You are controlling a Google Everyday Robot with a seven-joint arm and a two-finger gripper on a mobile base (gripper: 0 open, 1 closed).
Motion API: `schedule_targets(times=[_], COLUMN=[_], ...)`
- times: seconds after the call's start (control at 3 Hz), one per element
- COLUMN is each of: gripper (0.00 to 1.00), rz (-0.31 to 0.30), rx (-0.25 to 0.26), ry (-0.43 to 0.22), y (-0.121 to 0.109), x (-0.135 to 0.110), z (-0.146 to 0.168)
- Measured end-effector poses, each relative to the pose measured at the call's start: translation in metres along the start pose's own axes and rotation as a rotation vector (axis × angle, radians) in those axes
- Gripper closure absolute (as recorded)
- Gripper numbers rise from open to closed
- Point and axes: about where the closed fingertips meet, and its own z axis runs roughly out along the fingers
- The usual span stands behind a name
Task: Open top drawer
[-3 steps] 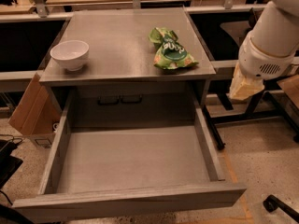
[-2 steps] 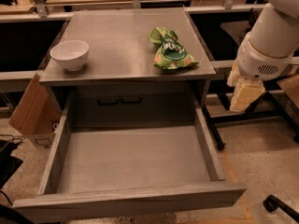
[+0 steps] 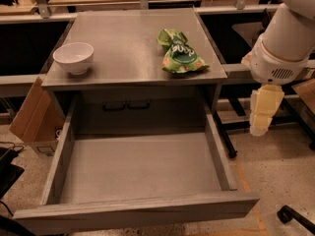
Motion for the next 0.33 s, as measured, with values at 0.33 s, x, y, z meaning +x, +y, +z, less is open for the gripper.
schedule_targets(times=[0.33], gripper=[0.0], rz=[0.0], rx=[0.0], ry=[0.0], y=[0.0], x=[0.0], z=[0.0])
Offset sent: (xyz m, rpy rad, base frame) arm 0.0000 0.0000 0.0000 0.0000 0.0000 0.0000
